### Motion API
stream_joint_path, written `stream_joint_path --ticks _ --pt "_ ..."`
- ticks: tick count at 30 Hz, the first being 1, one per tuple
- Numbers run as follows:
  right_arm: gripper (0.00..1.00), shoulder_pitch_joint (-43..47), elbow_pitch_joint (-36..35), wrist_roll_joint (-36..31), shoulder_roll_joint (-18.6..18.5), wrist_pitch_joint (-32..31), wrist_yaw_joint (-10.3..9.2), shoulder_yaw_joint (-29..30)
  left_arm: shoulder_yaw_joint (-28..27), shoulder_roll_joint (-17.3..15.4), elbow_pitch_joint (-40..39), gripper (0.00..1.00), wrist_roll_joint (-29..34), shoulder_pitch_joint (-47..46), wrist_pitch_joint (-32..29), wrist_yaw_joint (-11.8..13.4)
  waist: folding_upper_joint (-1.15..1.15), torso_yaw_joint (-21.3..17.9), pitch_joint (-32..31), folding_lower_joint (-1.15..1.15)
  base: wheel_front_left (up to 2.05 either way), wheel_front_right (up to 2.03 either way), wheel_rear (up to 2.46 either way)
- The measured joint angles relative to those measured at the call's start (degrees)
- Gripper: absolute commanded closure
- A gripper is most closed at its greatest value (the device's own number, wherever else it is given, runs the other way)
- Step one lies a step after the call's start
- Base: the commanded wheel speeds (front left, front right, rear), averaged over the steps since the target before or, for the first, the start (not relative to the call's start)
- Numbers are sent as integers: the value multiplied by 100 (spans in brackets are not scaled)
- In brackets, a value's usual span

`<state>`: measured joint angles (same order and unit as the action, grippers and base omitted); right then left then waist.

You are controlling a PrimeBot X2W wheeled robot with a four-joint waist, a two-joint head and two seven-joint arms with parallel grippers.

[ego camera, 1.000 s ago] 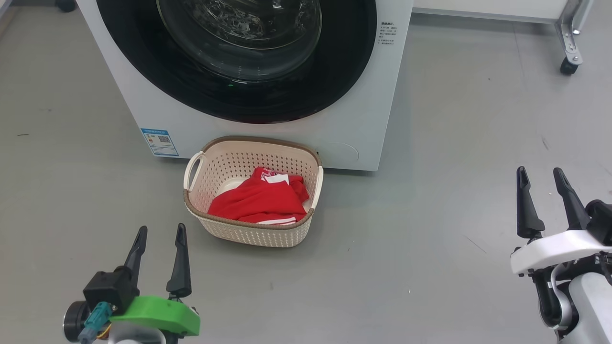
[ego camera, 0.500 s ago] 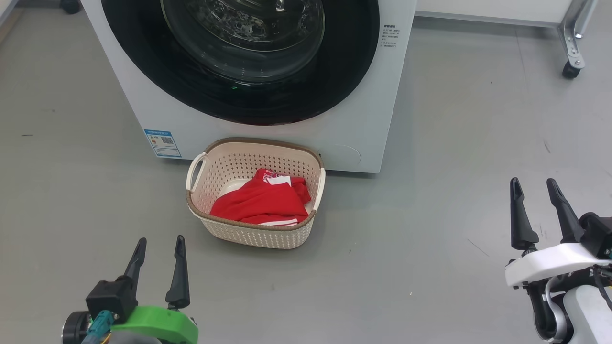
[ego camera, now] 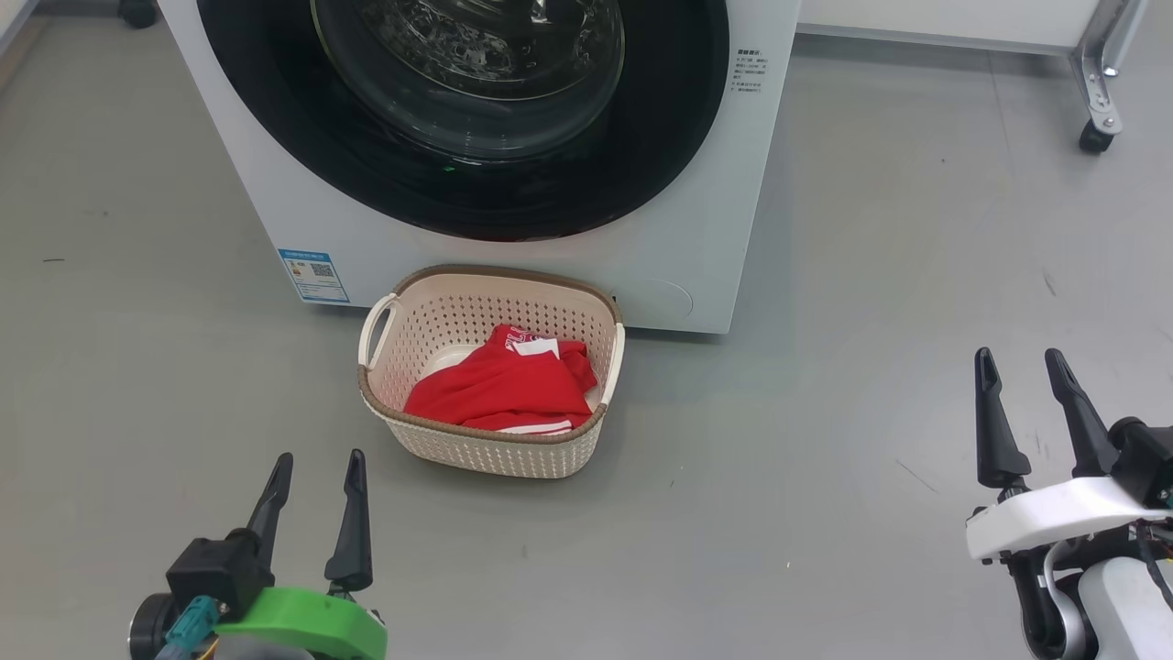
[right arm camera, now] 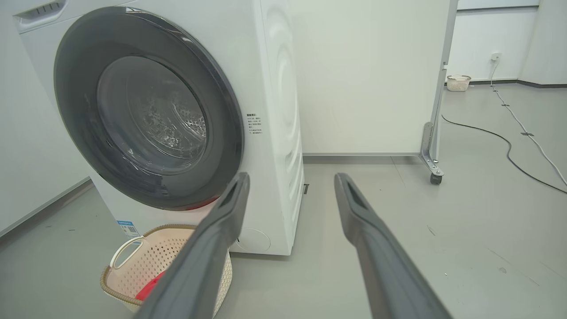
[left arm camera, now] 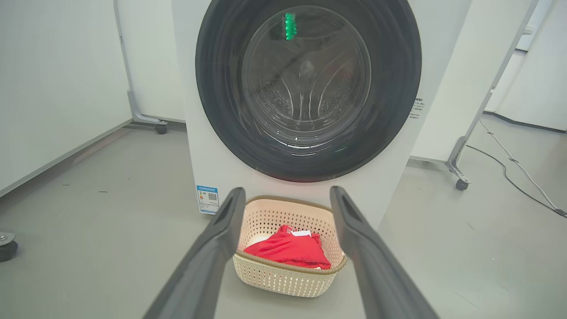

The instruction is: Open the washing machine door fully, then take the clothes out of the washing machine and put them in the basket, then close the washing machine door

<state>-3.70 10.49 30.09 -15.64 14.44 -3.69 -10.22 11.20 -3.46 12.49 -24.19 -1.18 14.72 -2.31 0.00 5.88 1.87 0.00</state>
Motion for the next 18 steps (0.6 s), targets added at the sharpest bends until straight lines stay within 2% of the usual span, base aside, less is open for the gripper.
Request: stream_joint_path --ticks 18 --pt "0 107 -113 -98 87 0 4 109 -138 42 -103 0 -155 5 0 -92 0 4 16 0 0 0 0"
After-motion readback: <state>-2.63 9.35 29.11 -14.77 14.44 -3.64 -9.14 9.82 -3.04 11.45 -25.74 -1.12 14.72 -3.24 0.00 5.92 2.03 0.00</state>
